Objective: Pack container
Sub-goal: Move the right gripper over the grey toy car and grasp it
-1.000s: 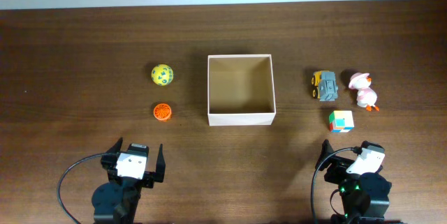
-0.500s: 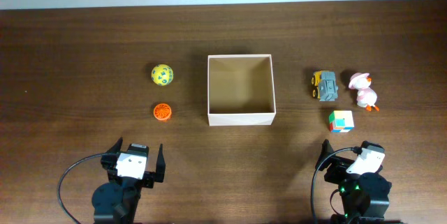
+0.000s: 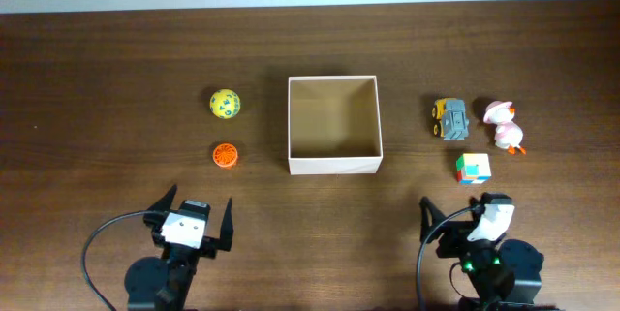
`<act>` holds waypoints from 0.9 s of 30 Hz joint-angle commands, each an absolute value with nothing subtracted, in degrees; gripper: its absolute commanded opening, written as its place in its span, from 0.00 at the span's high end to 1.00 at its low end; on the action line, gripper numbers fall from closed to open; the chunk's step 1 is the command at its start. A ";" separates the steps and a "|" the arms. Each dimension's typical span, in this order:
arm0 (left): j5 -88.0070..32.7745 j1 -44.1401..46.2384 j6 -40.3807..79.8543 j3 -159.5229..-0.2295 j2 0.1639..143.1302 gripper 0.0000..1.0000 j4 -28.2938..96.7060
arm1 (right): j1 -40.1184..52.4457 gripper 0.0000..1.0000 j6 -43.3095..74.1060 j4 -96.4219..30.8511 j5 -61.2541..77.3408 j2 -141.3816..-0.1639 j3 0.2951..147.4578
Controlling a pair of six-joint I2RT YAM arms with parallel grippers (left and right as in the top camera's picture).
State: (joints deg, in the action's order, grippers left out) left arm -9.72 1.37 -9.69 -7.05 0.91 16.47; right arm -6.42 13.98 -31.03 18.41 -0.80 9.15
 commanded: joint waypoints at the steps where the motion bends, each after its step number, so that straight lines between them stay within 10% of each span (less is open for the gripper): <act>1: -11.86 1.32 -2.39 -8.21 0.75 0.01 13.78 | -6.79 0.01 16.97 -30.39 26.46 -0.36 9.65; 13: -9.21 1.32 0.45 -27.03 25.17 0.01 13.93 | -6.79 0.01 11.70 -35.57 23.31 -25.02 35.44; 27: -9.23 1.30 -1.30 -68.07 72.86 0.01 37.93 | -6.79 0.01 2.94 -72.36 12.23 -81.21 93.43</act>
